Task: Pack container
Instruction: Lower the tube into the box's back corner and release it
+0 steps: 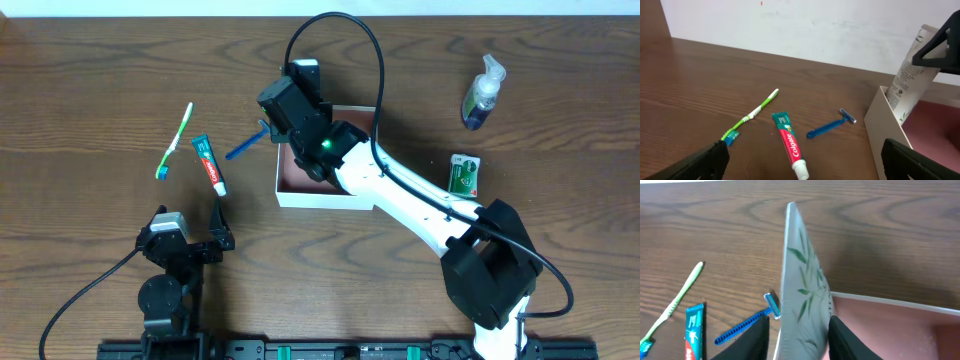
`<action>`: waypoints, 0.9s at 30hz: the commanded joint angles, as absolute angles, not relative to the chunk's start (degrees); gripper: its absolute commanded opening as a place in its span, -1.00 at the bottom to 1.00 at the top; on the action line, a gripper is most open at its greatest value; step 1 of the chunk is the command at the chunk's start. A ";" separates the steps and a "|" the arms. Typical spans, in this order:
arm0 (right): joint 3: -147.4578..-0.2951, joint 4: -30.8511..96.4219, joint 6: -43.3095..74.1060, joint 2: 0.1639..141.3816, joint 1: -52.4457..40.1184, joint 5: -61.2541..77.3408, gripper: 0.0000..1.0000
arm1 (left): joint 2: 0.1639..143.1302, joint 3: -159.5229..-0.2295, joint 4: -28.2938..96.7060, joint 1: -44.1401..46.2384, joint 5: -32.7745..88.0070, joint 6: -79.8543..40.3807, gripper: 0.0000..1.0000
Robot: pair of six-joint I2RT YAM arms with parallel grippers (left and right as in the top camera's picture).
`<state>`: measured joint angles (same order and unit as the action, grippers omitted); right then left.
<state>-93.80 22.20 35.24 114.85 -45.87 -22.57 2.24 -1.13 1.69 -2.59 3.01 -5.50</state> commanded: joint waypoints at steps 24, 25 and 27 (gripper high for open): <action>-94.63 23.64 48.49 114.65 -46.04 -25.28 -0.60 | 2.11 -0.23 3.86 -2.76 2.57 -4.73 0.96; -94.63 23.66 48.66 114.65 -46.04 -25.28 -0.60 | 2.11 -0.23 3.86 -2.76 2.57 -4.73 0.96; -94.63 24.03 49.69 114.65 -46.04 -25.28 -0.60 | 2.11 -0.23 3.86 -2.76 2.57 -4.73 0.96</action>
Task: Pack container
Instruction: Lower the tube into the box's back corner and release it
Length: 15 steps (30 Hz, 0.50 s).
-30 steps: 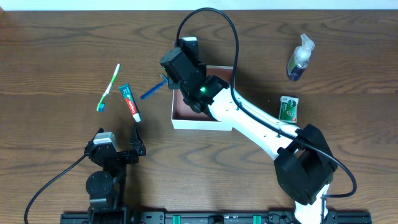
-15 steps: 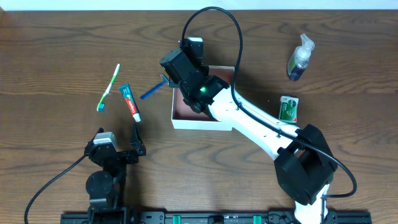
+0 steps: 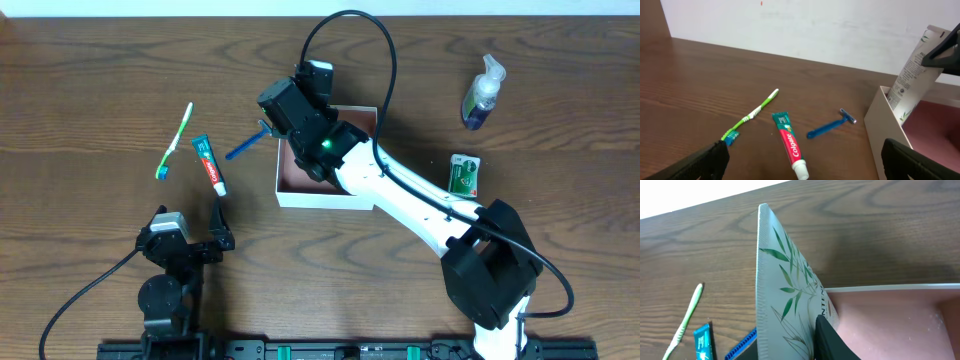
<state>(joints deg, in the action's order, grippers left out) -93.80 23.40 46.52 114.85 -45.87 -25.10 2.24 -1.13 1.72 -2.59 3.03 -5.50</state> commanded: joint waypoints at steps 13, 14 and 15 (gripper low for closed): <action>-95.35 23.92 47.70 114.63 -46.24 -22.57 0.91 | 2.11 -0.23 3.86 -2.76 2.57 -4.73 0.96; -95.96 24.29 46.74 114.61 -46.28 -21.71 0.94 | 2.11 -0.23 3.86 -2.76 2.57 -4.73 0.96; -96.77 24.95 45.80 114.43 -46.44 -21.10 0.98 | 2.11 -0.23 3.86 -2.76 2.57 -4.73 0.96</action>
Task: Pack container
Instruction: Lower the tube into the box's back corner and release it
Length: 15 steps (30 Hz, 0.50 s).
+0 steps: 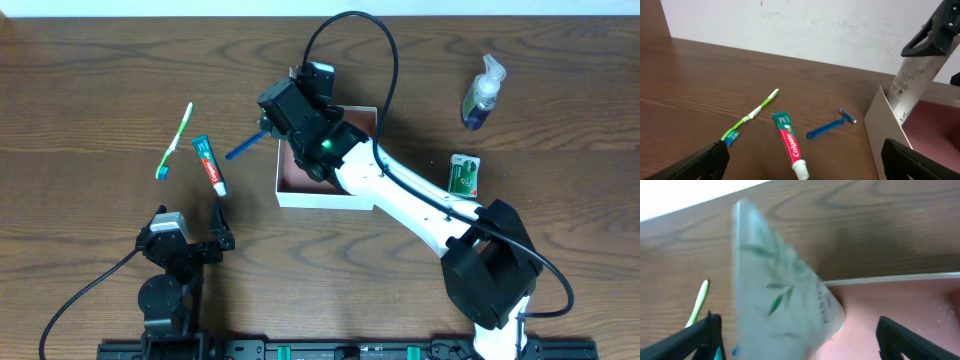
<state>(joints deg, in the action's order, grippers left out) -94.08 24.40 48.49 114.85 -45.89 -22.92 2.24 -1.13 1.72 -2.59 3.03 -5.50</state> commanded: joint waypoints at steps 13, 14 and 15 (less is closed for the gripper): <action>-113.69 48.27 32.42 103.09 -45.82 -22.15 0.98 | 2.11 -0.23 3.86 -2.76 2.57 -4.73 0.96; -114.34 50.24 32.36 101.67 -44.71 -22.79 0.99 | 2.11 -0.23 3.86 -2.76 2.57 -4.73 0.96; -114.58 51.55 31.92 100.40 -43.59 -23.14 0.99 | 2.11 -0.23 3.86 -2.76 2.57 -4.73 0.96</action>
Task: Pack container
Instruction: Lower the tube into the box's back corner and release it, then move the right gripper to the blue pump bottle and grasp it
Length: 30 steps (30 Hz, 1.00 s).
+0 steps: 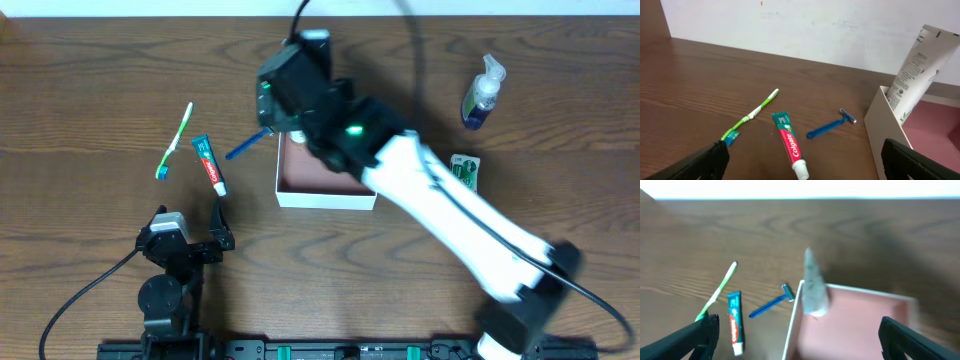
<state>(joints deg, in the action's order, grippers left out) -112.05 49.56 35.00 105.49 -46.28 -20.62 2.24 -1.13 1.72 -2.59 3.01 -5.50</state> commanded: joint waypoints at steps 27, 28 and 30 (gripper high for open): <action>-114.58 66.59 4.99 107.55 0.97 -5.56 0.99 | 2.11 -0.23 3.86 -2.76 2.57 -4.73 0.96; -114.58 66.50 4.14 107.72 1.43 -5.52 0.98 | 2.11 -0.23 3.86 -2.76 2.57 -4.73 0.96; -114.58 66.24 3.97 108.05 2.63 -5.02 0.98 | 2.11 -0.23 3.86 -2.76 2.57 -4.73 0.96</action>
